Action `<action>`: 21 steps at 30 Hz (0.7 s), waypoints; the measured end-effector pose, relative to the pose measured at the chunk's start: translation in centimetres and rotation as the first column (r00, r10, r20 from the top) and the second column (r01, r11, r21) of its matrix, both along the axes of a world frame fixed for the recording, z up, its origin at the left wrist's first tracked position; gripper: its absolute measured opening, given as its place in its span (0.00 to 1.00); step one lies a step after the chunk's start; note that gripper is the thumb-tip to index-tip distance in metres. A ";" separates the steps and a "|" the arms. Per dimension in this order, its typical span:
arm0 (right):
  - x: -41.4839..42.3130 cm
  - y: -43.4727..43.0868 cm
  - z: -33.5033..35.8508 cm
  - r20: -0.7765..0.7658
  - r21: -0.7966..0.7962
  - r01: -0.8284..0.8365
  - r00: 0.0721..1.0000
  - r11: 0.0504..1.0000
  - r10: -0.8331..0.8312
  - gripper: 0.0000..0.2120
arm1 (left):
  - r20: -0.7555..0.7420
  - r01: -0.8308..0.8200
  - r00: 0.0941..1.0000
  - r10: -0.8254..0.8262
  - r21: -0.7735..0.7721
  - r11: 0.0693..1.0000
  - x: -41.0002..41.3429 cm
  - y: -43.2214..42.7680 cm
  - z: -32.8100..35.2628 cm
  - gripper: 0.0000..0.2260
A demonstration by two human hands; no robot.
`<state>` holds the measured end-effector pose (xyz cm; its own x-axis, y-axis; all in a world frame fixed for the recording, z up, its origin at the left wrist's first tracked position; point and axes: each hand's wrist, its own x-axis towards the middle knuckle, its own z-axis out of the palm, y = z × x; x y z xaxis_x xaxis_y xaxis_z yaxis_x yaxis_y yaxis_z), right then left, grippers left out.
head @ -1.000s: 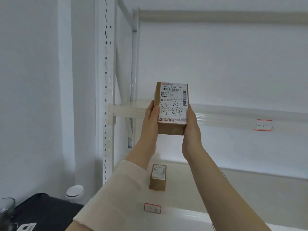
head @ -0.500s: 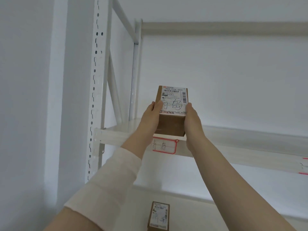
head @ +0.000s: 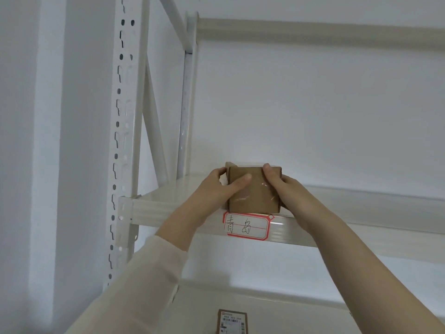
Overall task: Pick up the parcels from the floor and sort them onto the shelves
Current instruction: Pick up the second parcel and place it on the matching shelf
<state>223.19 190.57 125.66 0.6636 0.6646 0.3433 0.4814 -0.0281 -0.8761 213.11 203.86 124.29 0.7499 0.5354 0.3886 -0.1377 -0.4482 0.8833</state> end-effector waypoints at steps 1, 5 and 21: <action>0.2 -0.3 -0.1 0.016 0.003 -0.020 1.000 1.000 0.020 0.19 | -0.011 -0.010 1.000 0.011 0.051 0.999 0.0 0.5 -0.1 0.39; 1.0 -1.1 -0.2 0.101 0.003 -0.041 0.994 0.999 0.040 0.16 | -0.044 -0.021 0.999 0.028 0.143 0.990 0.1 1.4 0.0 0.45; 4.6 2.8 0.4 0.111 -0.030 0.093 0.990 0.995 -0.089 0.11 | -0.147 -0.035 0.987 0.063 0.180 0.983 4.6 4.1 2.4 0.22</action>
